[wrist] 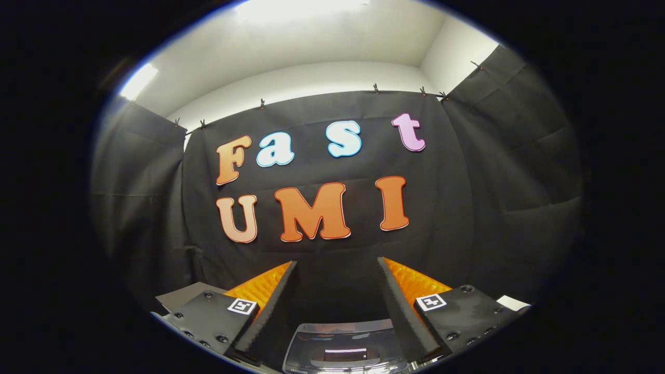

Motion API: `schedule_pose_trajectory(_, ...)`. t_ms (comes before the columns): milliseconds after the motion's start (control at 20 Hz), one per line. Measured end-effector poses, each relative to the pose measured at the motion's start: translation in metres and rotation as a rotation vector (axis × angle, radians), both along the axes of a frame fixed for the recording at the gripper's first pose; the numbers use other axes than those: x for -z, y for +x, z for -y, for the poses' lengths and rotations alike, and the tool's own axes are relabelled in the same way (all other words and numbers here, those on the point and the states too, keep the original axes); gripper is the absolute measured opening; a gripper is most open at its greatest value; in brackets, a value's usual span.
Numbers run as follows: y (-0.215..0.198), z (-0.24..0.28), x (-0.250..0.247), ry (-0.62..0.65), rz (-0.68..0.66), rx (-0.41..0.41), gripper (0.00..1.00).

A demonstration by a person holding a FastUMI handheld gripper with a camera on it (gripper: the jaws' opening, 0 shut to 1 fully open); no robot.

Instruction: Put the clothes into the washing machine and then close the washing machine lid.

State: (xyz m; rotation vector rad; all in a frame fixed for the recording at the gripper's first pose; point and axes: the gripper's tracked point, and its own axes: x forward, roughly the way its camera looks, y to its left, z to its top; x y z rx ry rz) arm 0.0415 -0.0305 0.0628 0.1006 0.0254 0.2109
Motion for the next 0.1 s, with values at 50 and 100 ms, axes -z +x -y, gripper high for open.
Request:
schedule_pose_trajectory(50,0.0002,0.0011,0.0011,0.002,-0.003,0.006,0.96)
schedule_pose_trajectory(100,0.0005,0.0024,0.0023,0.003,-0.004,0.009,0.96)
